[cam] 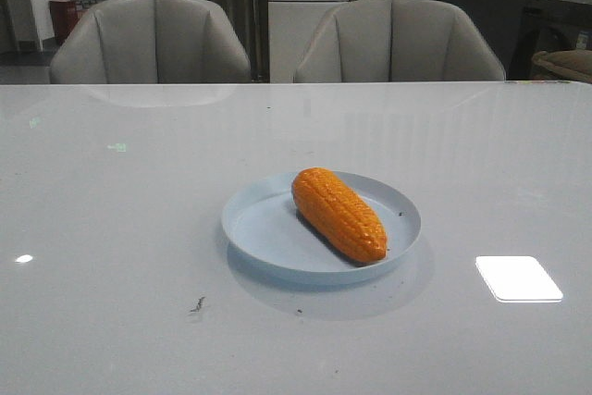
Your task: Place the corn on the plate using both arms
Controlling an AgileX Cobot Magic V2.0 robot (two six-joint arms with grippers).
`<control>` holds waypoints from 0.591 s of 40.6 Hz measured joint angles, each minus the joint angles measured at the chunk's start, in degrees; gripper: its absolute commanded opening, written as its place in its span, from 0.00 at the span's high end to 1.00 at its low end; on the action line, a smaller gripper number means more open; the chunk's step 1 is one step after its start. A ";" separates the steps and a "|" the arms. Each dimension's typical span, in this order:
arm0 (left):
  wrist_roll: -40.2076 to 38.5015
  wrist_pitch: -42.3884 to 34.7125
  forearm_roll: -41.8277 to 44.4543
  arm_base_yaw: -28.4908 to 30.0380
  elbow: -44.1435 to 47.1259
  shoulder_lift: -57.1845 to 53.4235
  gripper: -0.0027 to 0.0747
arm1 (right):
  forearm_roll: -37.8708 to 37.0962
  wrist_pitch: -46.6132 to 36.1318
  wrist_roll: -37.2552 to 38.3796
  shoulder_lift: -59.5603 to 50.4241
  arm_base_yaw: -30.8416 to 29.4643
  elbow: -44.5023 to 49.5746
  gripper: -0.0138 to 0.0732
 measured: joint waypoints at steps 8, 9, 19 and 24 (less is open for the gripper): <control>0.00 0.00 -0.09 0.00 0.00 0.00 0.85 | 0.11 1.00 -0.11 0.00 0.23 0.08 0.77; 0.00 0.00 -0.09 0.00 0.00 0.00 0.85 | 0.11 1.00 -0.11 0.00 0.23 0.08 0.77; 0.00 0.00 -0.09 0.00 0.00 0.00 0.85 | 0.20 1.00 -0.11 0.00 0.23 0.08 0.77; 0.00 0.00 -0.09 0.00 0.00 0.00 0.85 | 0.20 1.12 -0.11 0.00 0.23 0.08 0.77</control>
